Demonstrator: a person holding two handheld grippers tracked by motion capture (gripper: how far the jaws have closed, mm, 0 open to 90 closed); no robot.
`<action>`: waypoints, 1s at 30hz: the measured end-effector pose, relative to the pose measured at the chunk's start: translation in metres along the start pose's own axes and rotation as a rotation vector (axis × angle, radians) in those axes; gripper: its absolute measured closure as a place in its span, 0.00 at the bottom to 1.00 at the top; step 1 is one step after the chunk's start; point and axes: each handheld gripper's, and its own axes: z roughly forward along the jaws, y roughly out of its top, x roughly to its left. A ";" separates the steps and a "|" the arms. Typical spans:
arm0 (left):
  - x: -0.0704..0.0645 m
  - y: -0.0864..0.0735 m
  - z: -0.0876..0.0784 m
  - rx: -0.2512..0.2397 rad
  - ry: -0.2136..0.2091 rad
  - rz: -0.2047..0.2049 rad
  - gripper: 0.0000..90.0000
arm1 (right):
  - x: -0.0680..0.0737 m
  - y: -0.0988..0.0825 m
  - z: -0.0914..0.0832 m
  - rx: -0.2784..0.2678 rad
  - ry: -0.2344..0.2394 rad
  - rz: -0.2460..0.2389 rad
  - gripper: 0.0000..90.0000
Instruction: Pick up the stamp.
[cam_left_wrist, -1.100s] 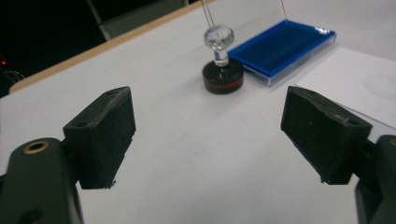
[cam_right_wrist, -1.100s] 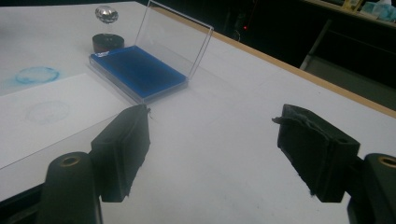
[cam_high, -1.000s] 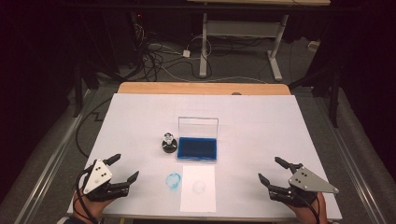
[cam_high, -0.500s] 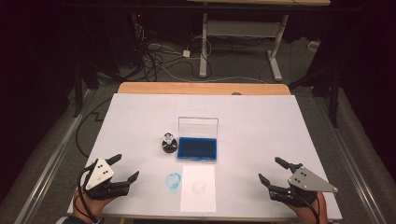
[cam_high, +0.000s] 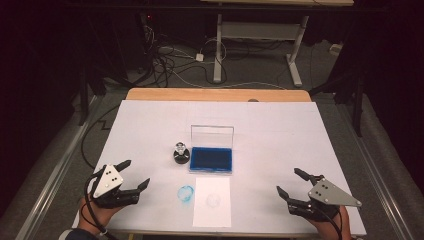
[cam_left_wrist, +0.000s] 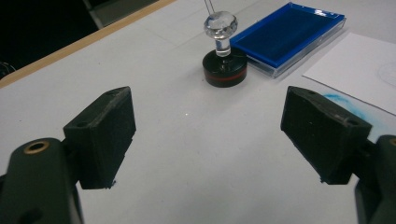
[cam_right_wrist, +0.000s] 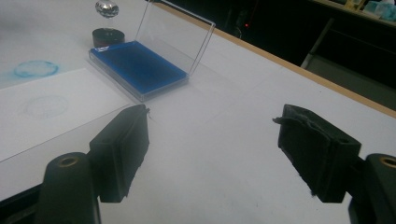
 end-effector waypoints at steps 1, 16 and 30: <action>0.000 0.001 0.001 0.001 -0.003 -0.001 0.19 | 0.000 0.000 0.000 0.002 0.001 -0.001 0.27; 0.008 0.010 0.028 0.051 -0.054 -0.005 0.19 | 0.003 0.000 0.003 0.012 0.024 -0.017 0.27; 0.009 0.030 0.069 0.081 -0.132 0.007 0.19 | 0.005 0.000 0.005 0.029 0.038 -0.026 0.28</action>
